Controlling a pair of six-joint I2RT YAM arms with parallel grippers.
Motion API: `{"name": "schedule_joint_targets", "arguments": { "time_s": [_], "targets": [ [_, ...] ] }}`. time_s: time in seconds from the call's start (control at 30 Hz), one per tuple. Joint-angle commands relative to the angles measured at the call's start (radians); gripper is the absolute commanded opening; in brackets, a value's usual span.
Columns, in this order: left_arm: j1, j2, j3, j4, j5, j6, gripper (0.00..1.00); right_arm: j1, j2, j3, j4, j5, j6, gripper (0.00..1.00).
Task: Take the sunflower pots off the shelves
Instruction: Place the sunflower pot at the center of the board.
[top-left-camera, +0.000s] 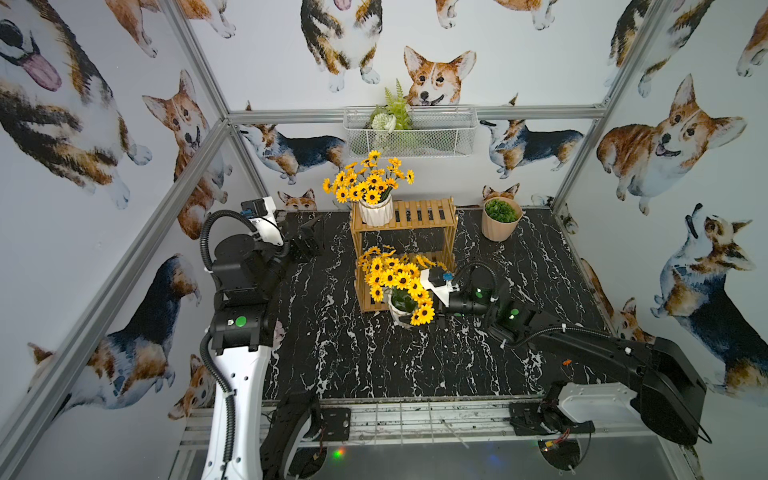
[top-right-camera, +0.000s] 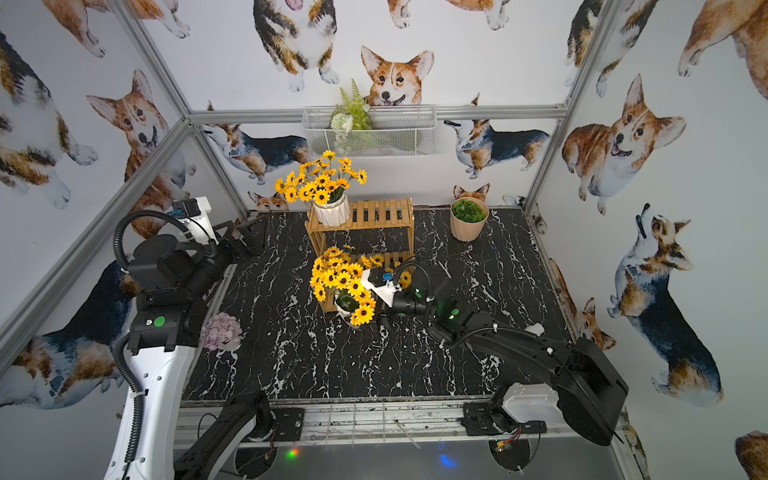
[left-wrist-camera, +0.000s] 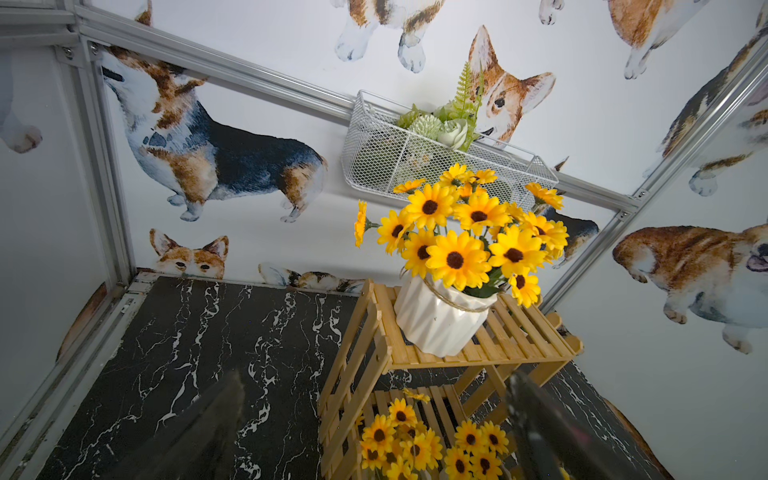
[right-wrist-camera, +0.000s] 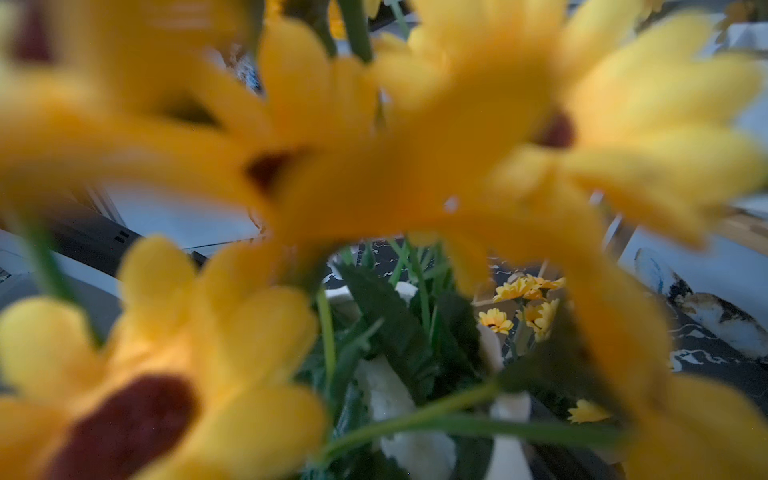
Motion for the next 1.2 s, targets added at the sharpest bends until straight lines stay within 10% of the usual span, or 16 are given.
{"name": "schedule_joint_targets", "arguments": {
  "time_s": [0.0, 1.17],
  "targets": [
    [0.001, -0.009, -0.005, 0.020, 0.011, -0.001, 1.00, 0.027, 0.044, -0.030, 0.227, 0.038, 0.035, 0.00],
    [0.001, -0.036, -0.008, -0.002, 0.018, 0.010, 1.00, 0.146, 0.631, 0.066, 0.683, -0.025, 0.146, 0.00]
  ]
}}
